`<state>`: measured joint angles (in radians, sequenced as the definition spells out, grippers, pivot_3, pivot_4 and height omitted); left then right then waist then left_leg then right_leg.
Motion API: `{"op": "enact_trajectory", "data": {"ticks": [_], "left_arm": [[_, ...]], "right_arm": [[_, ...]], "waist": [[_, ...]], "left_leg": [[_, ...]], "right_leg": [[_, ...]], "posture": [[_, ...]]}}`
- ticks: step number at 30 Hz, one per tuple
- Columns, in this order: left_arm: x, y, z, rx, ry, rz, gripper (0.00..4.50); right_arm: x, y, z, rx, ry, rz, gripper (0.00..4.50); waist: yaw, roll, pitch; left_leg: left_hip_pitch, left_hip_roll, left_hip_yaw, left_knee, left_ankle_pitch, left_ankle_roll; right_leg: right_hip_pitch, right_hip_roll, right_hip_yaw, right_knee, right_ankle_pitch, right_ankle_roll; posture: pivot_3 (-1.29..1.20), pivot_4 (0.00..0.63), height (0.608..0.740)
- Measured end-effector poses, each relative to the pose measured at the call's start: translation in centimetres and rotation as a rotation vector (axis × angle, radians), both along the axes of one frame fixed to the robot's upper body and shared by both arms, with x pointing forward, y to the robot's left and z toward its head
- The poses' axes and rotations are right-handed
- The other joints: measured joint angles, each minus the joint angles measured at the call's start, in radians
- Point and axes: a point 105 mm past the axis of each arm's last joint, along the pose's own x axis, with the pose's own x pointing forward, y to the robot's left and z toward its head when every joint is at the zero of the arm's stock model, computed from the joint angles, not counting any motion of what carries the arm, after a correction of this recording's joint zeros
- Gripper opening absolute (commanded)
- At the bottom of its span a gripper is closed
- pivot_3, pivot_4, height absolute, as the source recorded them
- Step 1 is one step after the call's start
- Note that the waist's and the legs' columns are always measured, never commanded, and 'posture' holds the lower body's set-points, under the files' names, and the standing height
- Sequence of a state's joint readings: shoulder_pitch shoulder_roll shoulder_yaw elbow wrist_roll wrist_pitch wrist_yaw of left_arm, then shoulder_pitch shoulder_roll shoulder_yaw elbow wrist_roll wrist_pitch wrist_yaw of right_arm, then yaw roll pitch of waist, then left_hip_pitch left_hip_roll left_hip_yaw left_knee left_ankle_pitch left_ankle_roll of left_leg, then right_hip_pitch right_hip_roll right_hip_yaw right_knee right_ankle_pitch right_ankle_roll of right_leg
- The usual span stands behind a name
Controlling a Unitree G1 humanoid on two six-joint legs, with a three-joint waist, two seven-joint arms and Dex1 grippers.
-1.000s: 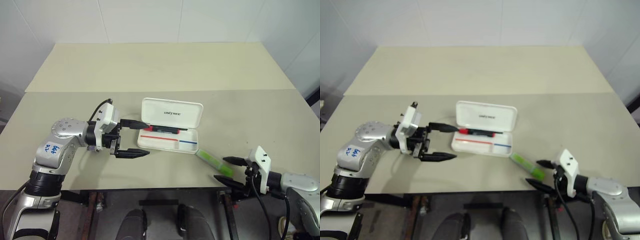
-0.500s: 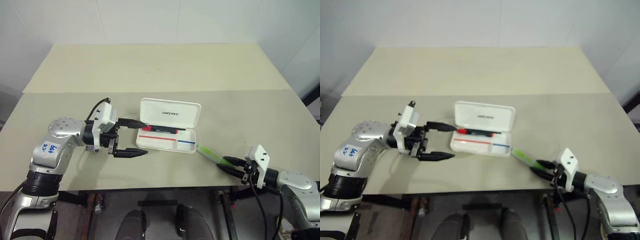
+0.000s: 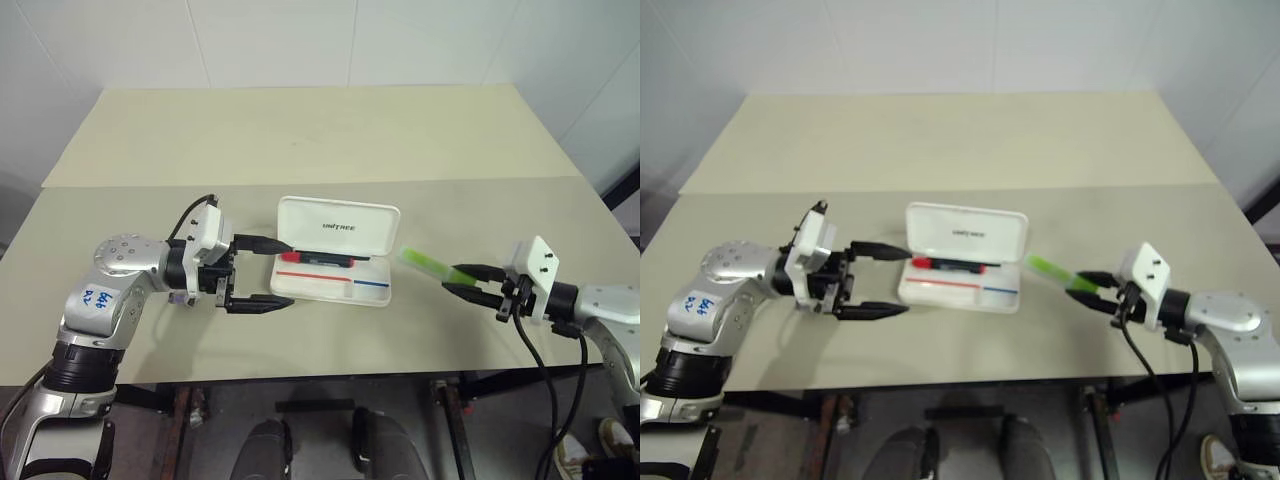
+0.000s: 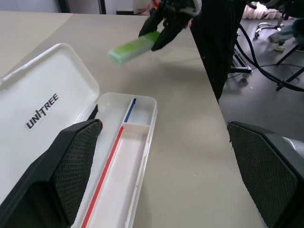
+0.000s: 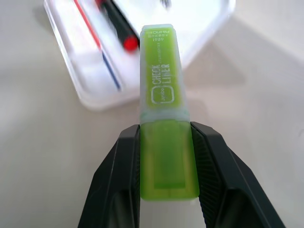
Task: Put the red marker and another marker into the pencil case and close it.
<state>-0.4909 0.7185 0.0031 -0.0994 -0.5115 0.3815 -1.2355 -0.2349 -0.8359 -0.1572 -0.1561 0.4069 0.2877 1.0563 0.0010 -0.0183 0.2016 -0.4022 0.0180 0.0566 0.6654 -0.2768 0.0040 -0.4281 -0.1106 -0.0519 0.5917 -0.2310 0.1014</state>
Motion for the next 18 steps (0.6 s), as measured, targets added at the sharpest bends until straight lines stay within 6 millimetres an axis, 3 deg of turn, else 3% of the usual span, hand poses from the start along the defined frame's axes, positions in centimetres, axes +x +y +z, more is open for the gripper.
{"op": "enact_trajectory", "data": {"ticks": [3, 5, 9, 13, 18], "left_arm": [[0.0, 0.5, -0.2, 0.003, -0.001, 0.017, 4.5], [0.0, 1.2, -0.4, 0.018, -0.001, 0.039, 4.5], [0.2, 2.9, -1.0, 0.052, 0.004, 0.097, 4.5], [0.3, 5.1, -1.2, 0.068, 0.014, 0.173, 4.5], [0.1, 6.3, -1.5, 0.075, 0.017, 0.223, 4.5]], "right_arm": [[0.3, 2.4, 1.1, 0.007, -0.031, 0.079, 1.12], [0.8, 5.2, 1.6, 0.041, -0.055, 0.16, 1.12], [1.3, 9.8, 1.1, 0.091, -0.036, 0.287, 1.12], [1.7, 12.2, 0.1, 0.092, 0.004, 0.353, 1.12], [1.9, 14.5, -1.5, 0.058, 0.042, 0.419, 1.12]], "waist": [[-0.002, 0.0, 0.0], [-0.008, 0.0, 0.0], [-0.005, 0.0, 0.0], [-0.002, 0.0, 0.0], [-0.005, 0.0, 0.0]], "left_leg": [[0.0, 0.0, 0.0, 0.0, 0.0, 0.0], [0.0, 0.001, 0.001, 0.0, 0.0, 0.0], [0.0, 0.002, 0.0, 0.0, 0.0, -0.001], [-0.002, 0.001, 0.0, 0.0, -0.001, 0.0], [-0.002, 0.001, 0.0, -0.001, -0.001, 0.0]], "right_leg": [[0.0, 0.0, 0.0, 0.0, 0.0, 0.0], [0.0, 0.001, 0.0, 0.0, 0.001, -0.001], [-0.002, 0.001, 0.0, 0.001, 0.0, -0.002], [-0.002, -0.001, -0.001, 0.001, 0.001, -0.001], [-0.002, -0.001, -0.001, 0.002, 0.001, -0.001]], "posture": [[0.0, 0.15, 0.74], [0.0, 0.15, 0.74], [0.0, 0.15, 0.74], [0.0, 0.15, 0.74], [0.0, 0.15, 0.74]]}}
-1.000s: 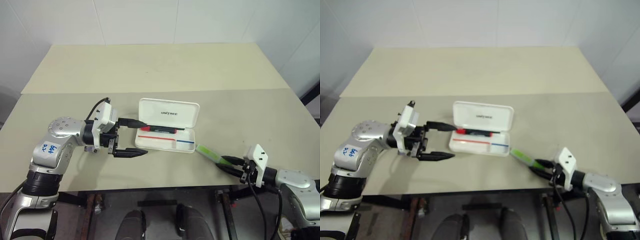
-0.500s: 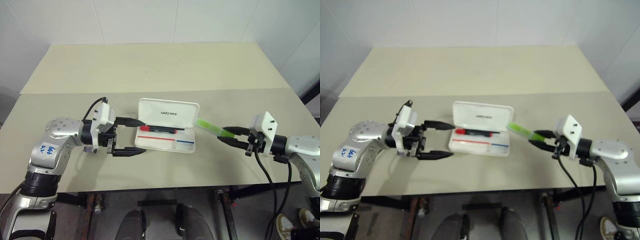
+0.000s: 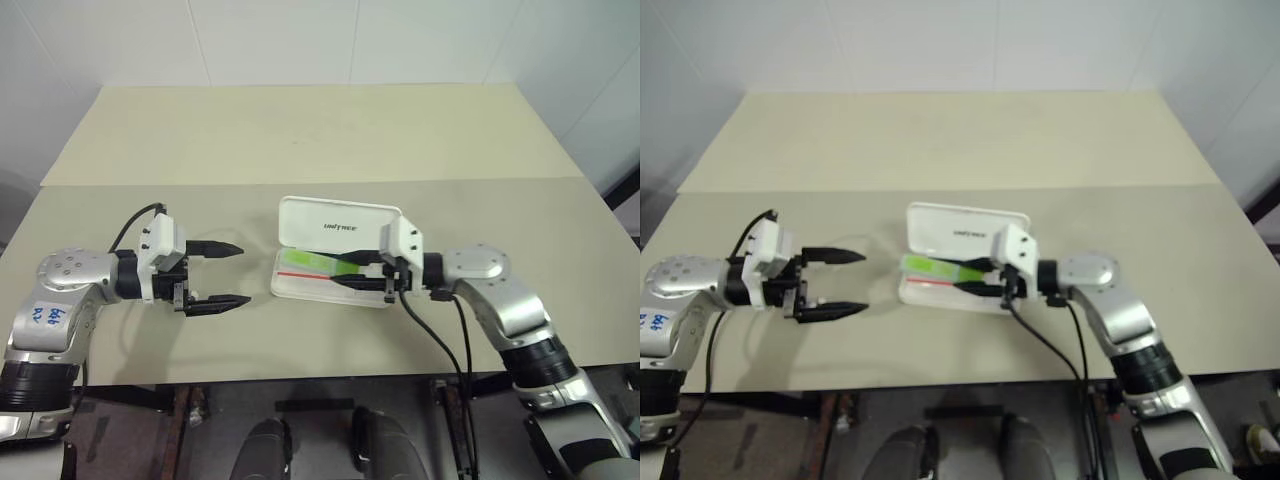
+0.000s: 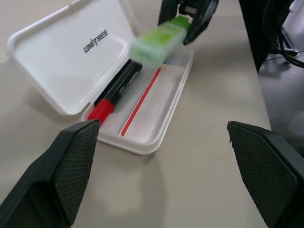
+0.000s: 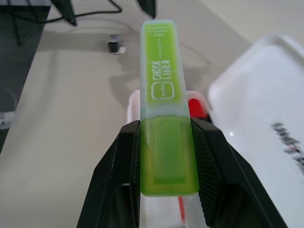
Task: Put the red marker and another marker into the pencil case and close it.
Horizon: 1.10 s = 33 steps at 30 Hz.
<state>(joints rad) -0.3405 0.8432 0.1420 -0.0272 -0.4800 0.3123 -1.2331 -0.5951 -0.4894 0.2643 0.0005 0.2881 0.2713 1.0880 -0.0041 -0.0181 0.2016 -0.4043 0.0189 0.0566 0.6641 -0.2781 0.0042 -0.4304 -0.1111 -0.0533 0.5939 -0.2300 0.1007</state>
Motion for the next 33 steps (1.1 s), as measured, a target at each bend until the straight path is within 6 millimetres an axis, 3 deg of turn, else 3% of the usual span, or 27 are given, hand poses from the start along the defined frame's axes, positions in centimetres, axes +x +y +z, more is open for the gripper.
{"op": "enact_trajectory", "data": {"ticks": [14, 18, 27, 30, 33], "left_arm": [[-0.7, 0.2, 0.1, 0.004, -0.014, 0.039, 4.5], [-0.7, 0.2, 0.2, 0.003, -0.014, 0.042, 4.5], [-0.4, -0.1, 0.8, 0.002, -0.035, 0.036, 4.5], [-0.4, -0.2, 0.8, 0.003, -0.034, 0.032, 4.5], [-0.3, -0.3, 1.0, 0.002, -0.04, 0.029, 4.5]], "right_arm": [[1.9, 0.7, -3.3, -0.1, 0.07, -0.034, 1.12], [2.0, 0.8, -3.4, -0.108, 0.053, -0.016, 1.12], [2.4, 1.6, -3.3, -0.098, 0.028, -0.01, 4.34], [2.6, 2.2, -2.4, -0.071, 0.012, -0.003, 4.46], [2.2, 2.8, -0.2, 0.009, -0.007, 0.027, 4.46]], "waist": [[-0.002, 0.0, 0.0], [-0.002, 0.0, 0.0], [-0.01, 0.0, 0.0], [-0.018, 0.0, 0.0], [-0.023, 0.0, 0.0]], "left_leg": [[0.001, 0.001, 0.0, 0.0, 0.0, -0.002], [0.001, 0.001, 0.0, 0.0, 0.0, -0.002], [0.001, 0.001, 0.0, 0.0, 0.0, -0.002], [0.001, 0.001, 0.0, 0.0, 0.0, -0.002], [0.001, 0.002, 0.0, 0.0, 0.0, -0.002]], "right_leg": [[-0.001, 0.001, 0.0, 0.0, 0.0, -0.001], [-0.001, 0.001, 0.0, 0.0, 0.0, -0.001], [-0.001, 0.001, 0.0, 0.002, 0.0, -0.001], [-0.001, 0.001, 0.0, 0.002, 0.0, -0.001], [-0.001, 0.001, 0.0, 0.005, 0.0, -0.001]], "posture": [[0.0, 0.15, 0.74], [0.0, 0.15, 0.74], [0.0, 0.15, 0.74], [0.0, 0.15, 0.74], [0.0, 0.15, 0.74]]}}
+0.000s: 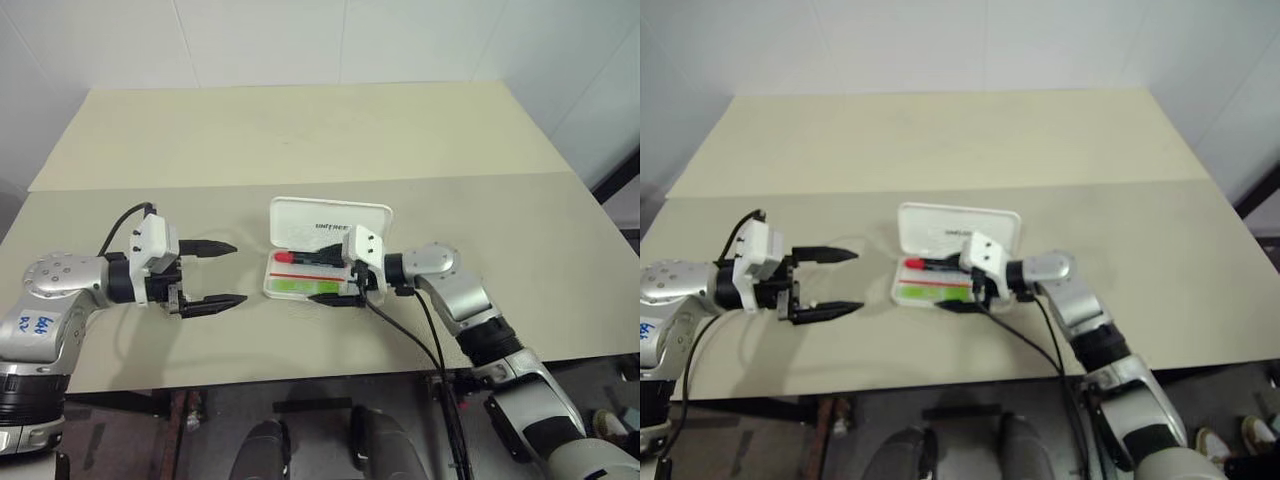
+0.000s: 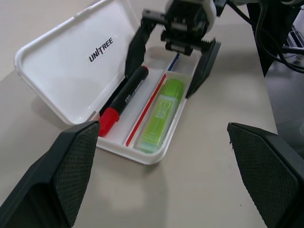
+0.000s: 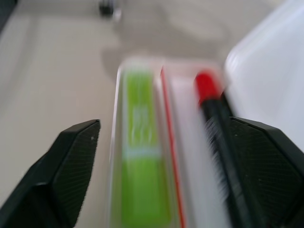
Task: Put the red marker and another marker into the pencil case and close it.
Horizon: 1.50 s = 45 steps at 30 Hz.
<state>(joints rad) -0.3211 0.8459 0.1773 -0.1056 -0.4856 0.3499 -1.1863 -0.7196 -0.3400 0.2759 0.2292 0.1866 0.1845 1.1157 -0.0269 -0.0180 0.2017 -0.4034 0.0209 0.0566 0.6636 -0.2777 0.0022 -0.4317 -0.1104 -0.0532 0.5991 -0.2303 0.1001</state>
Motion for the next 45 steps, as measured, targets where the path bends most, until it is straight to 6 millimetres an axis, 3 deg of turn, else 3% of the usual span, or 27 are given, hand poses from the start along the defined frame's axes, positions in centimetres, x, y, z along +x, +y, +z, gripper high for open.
{"op": "enact_trajectory", "data": {"ticks": [5, 10, 12, 15, 19, 22, 26, 29, 34, 40, 45], "left_arm": [[0.0, 0.1, -0.5, -0.019, 0.005, 0.041, 4.5], [-0.4, 1.1, -1.0, -0.077, -0.011, 0.158, 4.5], [-1.7, 2.4, -1.7, -0.08, -0.003, 0.217, 4.5], [-3.3, 5.1, -3.1, -0.072, 0.026, 0.333, 4.5], [-4.1, 8.0, -2.9, -0.057, -0.027, 0.478, 4.5], [-4.2, 9.6, -3.8, -0.065, -0.04, 0.595, 4.5], [-5.2, 10.2, -6.7, -0.093, -0.006, 0.705, 4.5], [-5.4, 10.2, -7.5, -0.084, 0.006, 0.712, 4.5], [-4.5, 11.1, -8.2, -0.053, 0.006, 0.678, 4.5], [-2.0, 12.7, -6.4, -0.019, -0.027, 0.591, 4.5], [-0.1, 11.9, -6.6, -0.028, 0.013, 0.494, 4.5]], "right_arm": [[-2.7, 0.2, 3.3, 0.112, -0.031, 0.098, 4.46], [-4.6, -1.7, 2.1, 0.106, 0.044, 0.099, 4.46], [-5.5, -3.4, 1.5, 0.087, 0.072, 0.076, 4.46], [-5.4, -6.1, 0.8, 0.071, 0.112, -0.017, 4.46], [-5.2, -6.5, 0.9, 0.078, 0.112, -0.048, 4.46], [-5.1, -6.6, 0.9, 0.079, 0.11, -0.061, 4.46], [-5.0, -6.6, 0.9, 0.081, 0.101, -0.068, 4.46], [-4.9, -6.6, 1.1, 0.083, 0.09, -0.068, 4.46], [-4.8, -6.6, 1.2, 0.078, 0.081, -0.071, 4.46], [-4.6, -6.7, 1.1, 0.078, 0.076, -0.092, 4.46], [-4.7, -6.8, 1.2, 0.081, 0.073, -0.12, 4.46]], "waist": [[0.0, 0.0, 0.0], [0.001, 0.0, 0.0], [-0.001, 0.0, 0.0], [-0.002, 0.0, 0.0], [0.0, 0.0, 0.0], [0.0, 0.0, 0.0], [0.0, -0.001, 0.0], [0.004, -0.001, -0.001], [0.003, -0.001, -0.001], [0.002, -0.002, -0.001], [0.002, -0.002, -0.001]], "left_leg": [[0.0, 0.005, 0.001, -0.001, -0.001, -0.001], [0.0, 0.006, 0.001, -0.001, -0.002, -0.001], [0.0, 0.007, 0.001, -0.002, -0.004, -0.001], [0.001, 0.009, 0.002, -0.002, -0.005, -0.002], [0.002, 0.012, 0.003, -0.001, -0.005, -0.007], [0.003, 0.012, 0.004, -0.002, -0.007, -0.01], [0.002, 0.012, 0.002, -0.002, -0.006, -0.004], [0.0, 0.011, 0.002, -0.002, -0.006, -0.004], [0.0, 0.011, 0.006, -0.001, -0.006, -0.006], [-0.001, 0.011, 0.007, -0.002, -0.006, -0.004], [-0.002, 0.01, 0.014, -0.001, -0.007, -0.001]], "right_leg": [[0.0, 0.001, 0.0, -0.002, 0.0, 0.0], [0.0, 0.002, 0.0, -0.005, 0.0, 0.0], [0.0, 0.002, 0.001, -0.006, 0.0, -0.001], [-0.002, 0.003, 0.002, -0.008, -0.001, -0.002], [-0.001, 0.005, 0.001, -0.008, -0.001, -0.007], [-0.001, 0.005, 0.002, -0.009, -0.001, -0.008], [-0.003, 0.0, 0.003, -0.009, 0.0, -0.007], [-0.005, 0.0, 0.003, -0.009, 0.0, -0.007], [-0.005, 0.001, 0.002, -0.008, 0.0, -0.007], [-0.008, 0.001, 0.001, -0.007, 0.0, -0.007], [-0.011, 0.0, -0.005, -0.005, 0.0, -0.006]], "posture": [[0.0, 0.15, 0.74], [0.0, 0.15, 0.74], [0.0, 0.15, 0.74], [0.0, 0.15, 0.74], [0.0, 0.15, 0.74], [0.0, 0.15, 0.74], [0.0, 0.15, 0.74], [0.0, 0.15, 0.74], [0.0, 0.15, 0.74], [0.0, 0.15, 0.74], [0.0, 0.15, 0.74]]}}
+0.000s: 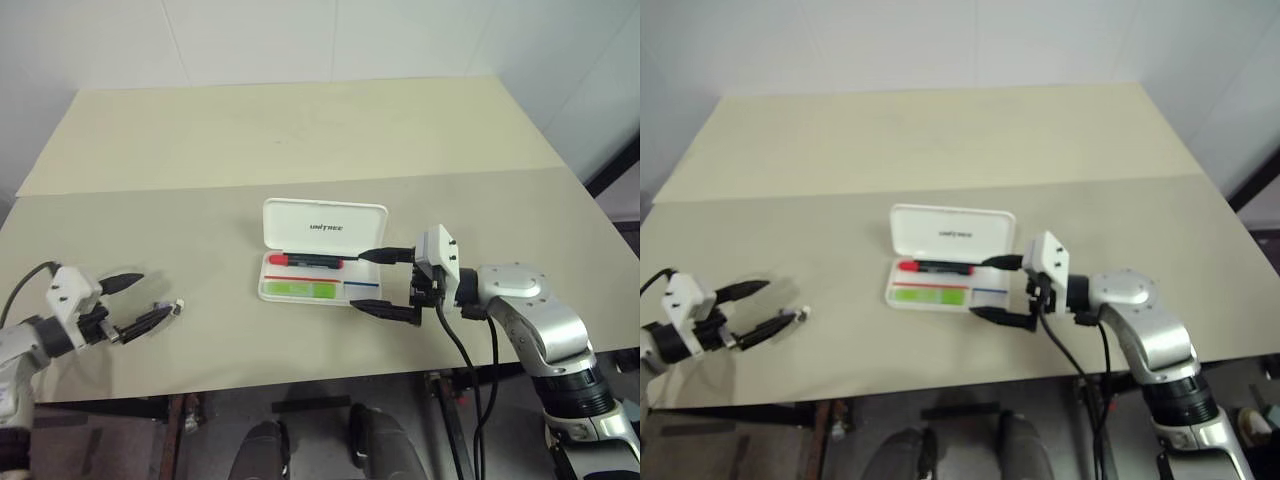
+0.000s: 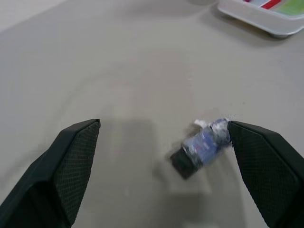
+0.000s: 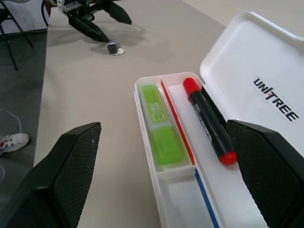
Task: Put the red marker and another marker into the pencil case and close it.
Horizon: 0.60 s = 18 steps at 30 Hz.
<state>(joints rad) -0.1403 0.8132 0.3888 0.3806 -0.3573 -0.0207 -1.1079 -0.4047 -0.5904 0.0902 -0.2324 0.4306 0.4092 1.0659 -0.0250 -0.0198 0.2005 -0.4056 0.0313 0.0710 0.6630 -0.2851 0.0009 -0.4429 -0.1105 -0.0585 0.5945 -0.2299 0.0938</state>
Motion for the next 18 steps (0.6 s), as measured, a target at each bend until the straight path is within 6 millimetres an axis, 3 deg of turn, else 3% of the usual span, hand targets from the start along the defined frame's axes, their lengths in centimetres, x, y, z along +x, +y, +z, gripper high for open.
{"op": "enact_trajectory", "data": {"ticks": [5, 11, 18], "left_arm": [[0.6, -0.9, 0.2, 0.026, 0.047, -0.12, 4.5], [-0.3, -1.2, -0.5, 0.047, 0.141, -0.218, 4.5], [-0.3, 0.7, 0.7, 0.116, 0.17, -0.227, 4.5]], "right_arm": [[-0.2, 0.0, 0.2, 0.003, -0.008, -0.029, 4.46], [-0.3, -0.6, -0.2, -0.003, 0.002, -0.066, 4.46], [-0.6, -1.0, -1.0, -0.002, 0.016, -0.081, 4.46]], "waist": [[-0.001, -0.001, -0.001], [-0.001, -0.001, -0.001], [0.0, -0.001, -0.001]], "left_leg": [[0.0, 0.001, 0.002, 0.001, 0.0, 0.0], [0.0, 0.001, 0.002, 0.0, 0.0, 0.0], [0.0, 0.0, 0.002, 0.001, 0.0, 0.0]], "right_leg": [[0.0, 0.0, -0.001, 0.0, 0.0, 0.0], [0.0, 0.0, -0.002, 0.001, 0.0, 0.0], [0.0, 0.0, -0.002, 0.002, 0.0, 0.0]], "posture": [[0.0, 0.15, 0.74], [0.0, 0.15, 0.74], [0.0, 0.15, 0.74]]}}
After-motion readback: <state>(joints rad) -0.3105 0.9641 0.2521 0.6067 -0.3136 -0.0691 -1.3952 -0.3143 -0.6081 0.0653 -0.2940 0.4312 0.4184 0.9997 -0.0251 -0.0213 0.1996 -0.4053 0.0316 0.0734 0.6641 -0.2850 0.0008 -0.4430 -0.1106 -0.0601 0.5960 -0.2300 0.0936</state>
